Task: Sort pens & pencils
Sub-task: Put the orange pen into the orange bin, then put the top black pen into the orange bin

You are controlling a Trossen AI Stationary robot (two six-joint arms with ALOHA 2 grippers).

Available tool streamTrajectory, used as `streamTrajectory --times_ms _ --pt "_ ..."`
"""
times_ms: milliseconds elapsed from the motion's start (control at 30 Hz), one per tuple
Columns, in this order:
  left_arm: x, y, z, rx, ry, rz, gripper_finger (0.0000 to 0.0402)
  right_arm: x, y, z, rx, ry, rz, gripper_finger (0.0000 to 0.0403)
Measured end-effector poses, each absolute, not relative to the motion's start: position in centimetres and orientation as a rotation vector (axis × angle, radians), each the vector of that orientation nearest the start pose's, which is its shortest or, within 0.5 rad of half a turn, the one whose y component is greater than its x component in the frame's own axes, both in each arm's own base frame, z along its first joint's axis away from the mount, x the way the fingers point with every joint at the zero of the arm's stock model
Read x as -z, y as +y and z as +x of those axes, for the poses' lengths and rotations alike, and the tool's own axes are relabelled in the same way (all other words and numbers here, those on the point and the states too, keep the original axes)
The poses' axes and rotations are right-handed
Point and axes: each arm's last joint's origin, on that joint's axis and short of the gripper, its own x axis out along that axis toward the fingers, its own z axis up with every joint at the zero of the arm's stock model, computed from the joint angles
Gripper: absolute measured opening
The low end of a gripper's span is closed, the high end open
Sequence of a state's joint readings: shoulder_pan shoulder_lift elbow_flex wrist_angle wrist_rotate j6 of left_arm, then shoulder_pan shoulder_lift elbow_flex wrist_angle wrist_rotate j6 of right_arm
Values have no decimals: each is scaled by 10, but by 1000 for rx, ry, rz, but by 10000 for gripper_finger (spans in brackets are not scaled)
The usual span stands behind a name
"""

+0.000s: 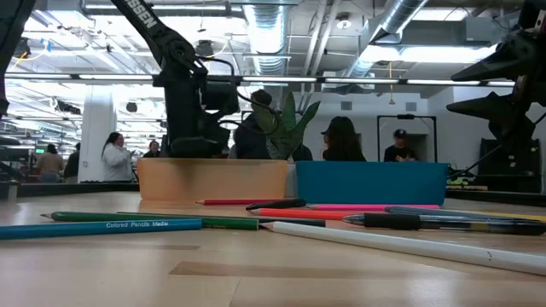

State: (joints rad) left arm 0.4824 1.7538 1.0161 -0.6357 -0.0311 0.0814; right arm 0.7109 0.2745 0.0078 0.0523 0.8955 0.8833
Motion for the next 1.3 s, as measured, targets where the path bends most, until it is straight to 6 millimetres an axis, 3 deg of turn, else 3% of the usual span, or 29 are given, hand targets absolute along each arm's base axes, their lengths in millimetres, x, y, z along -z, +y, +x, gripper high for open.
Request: streamTrajectory --times_ms 267,400,533,767,900,1000,1300 --pt "-148 143 273 -375 1356 -286 95 -150 49 92 235 57 724 225" --pt "-162 147 280 -425 1335 -341 130 -150 49 92 235 57 724 225" --pt "-194 154 293 -437 1302 -351 148 -150 49 92 235 57 724 225" --pt "-275 150 325 -447 1111 -353 148 -150 49 92 235 57 724 225" --pt "-313 130 343 -457 975 -406 147 -150 49 92 235 57 724 225" --pt "-330 106 353 -480 909 -429 147 -150 49 92 235 57 724 225" --pt "-332 30 369 -601 830 -485 147 -150 49 92 235 58 723 225"
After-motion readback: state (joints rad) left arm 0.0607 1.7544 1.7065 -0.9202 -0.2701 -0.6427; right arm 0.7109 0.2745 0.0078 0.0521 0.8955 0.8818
